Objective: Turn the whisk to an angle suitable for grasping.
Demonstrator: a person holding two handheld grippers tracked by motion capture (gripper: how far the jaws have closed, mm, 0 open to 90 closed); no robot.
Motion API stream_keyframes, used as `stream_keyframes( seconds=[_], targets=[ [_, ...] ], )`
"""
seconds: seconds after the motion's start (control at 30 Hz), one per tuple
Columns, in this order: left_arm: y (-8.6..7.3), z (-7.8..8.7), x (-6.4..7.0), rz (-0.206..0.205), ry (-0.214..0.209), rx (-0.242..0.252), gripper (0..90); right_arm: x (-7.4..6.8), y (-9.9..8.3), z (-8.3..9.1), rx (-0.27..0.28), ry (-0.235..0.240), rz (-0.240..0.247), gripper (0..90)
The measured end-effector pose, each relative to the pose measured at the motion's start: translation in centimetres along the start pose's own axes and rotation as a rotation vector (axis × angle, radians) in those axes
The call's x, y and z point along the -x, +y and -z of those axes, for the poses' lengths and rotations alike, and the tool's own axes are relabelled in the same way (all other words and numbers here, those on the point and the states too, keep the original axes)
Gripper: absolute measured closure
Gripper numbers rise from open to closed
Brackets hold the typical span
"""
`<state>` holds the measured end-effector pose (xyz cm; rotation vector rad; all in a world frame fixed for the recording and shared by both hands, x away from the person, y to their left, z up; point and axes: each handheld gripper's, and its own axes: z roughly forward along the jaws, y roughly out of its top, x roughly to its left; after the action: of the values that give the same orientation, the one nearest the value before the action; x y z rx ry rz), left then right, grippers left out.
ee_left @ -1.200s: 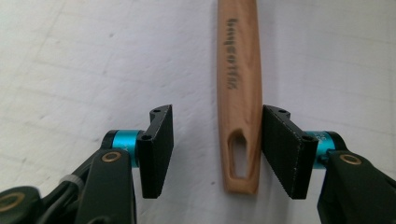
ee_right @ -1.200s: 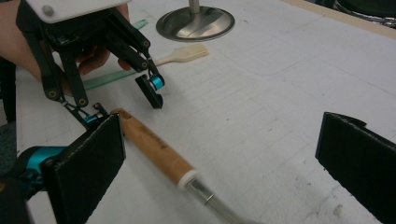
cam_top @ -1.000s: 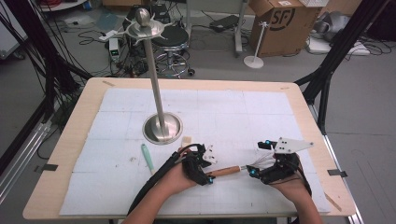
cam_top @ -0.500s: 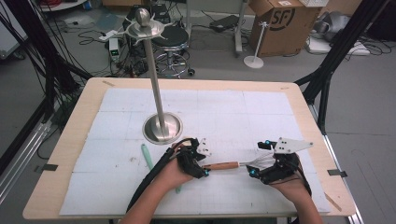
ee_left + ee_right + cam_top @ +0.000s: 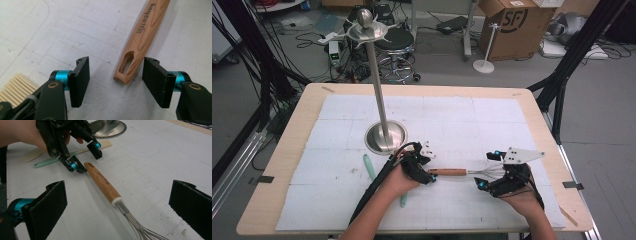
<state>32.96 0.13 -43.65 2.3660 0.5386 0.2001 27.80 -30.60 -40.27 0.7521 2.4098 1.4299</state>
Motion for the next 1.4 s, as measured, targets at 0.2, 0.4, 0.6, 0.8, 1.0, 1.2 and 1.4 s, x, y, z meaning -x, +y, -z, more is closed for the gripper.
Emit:
stream_keyframes(
  seconds=[0.2, 0.4, 0.6, 0.8, 1.0, 1.2, 1.4],
  targets=[
    [0.3, -0.3, -0.4, 0.012, 0.020, 0.001, 37.3, 0.1, 0.0, -0.1, 0.000, 0.001, -0.003, 0.6],
    [0.4, -0.3, -0.9, 0.021, 0.042, 0.002, 36.7, 0.1, 0.0, -0.1, -0.006, 0.002, -0.007, 0.7],
    [0.4, -0.1, -1.1, 0.042, 0.051, 0.010, 36.4, 0.1, 0.0, -0.1, -0.003, 0.001, -0.002, 0.7],
    [0.5, 0.3, -0.6, 0.030, 0.036, 0.026, 35.5, 0.1, 0.0, 0.0, -0.002, 0.000, -0.007, 0.7],
    [0.6, 1.2, -0.4, 0.032, 0.013, 0.055, 33.1, 0.1, 0.0, 0.0, -0.002, 0.000, -0.003, 0.7],
    [0.4, 3.0, -0.1, 0.024, -0.027, 0.106, 31.7, 0.1, -0.1, 0.1, -0.002, 0.002, -0.005, 0.7],
    [-0.3, 4.5, -0.2, 0.045, -0.068, 0.145, 28.6, 0.0, -0.2, -0.1, -0.013, 0.005, -0.007, 0.7]
  ],
)
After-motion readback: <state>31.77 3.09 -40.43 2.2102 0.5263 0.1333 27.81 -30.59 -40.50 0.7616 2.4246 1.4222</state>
